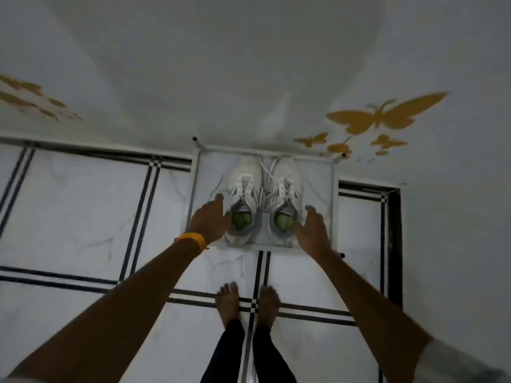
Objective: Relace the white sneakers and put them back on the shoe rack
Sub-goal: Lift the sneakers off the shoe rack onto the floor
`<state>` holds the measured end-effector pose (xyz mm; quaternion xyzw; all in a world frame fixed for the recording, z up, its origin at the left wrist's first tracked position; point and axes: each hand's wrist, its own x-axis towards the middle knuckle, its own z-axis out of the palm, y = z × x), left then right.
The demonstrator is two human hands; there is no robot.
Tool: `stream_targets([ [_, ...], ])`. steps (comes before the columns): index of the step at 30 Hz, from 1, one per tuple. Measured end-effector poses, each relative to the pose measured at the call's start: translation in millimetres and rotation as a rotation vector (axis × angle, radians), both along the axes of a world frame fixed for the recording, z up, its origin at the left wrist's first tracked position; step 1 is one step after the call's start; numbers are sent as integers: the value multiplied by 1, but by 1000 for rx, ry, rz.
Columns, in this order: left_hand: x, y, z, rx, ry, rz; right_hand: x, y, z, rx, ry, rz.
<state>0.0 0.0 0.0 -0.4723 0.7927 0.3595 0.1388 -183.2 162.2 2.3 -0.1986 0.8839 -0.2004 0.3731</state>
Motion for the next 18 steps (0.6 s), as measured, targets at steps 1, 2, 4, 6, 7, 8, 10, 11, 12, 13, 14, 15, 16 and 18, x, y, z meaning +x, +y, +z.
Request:
stream_targets([
  [1,-8,-2,-27,5,-11,32,-7,-4,-28,17,18,2],
  [2,-16,-3,-52,-6,-11,60,-13,-7,-54,38,47,4],
  [4,-24,-4,-82,-23,-46,58,-21,-8,-93,70,73,23],
  [6,-26,-1,-107,-50,-51,51,-21,-5,-122,43,97,55],
  [7,-25,0,-119,-73,-35,60,-22,-2,-133,7,129,56],
  [8,-24,0,-123,-86,-15,71,-22,-2,-137,-30,158,55],
  [10,-24,-2,-133,-106,24,81,-26,1,-148,-91,200,59],
  [11,-24,-1,-134,-114,46,67,-26,2,-149,-118,210,76],
  [12,-24,1,-131,-117,68,60,-24,4,-147,-135,211,96],
  [13,-23,5,-127,-119,94,61,-23,7,-144,-159,207,114],
  [14,-22,11,-121,-116,116,73,-19,10,-139,-166,197,120],
  [15,-21,17,-116,-115,136,86,-14,14,-134,-175,187,123],
  [16,-19,25,-108,-111,150,100,-8,19,-125,-171,178,125],
  [18,-12,44,-91,-122,172,125,8,33,-106,-181,174,131],
])
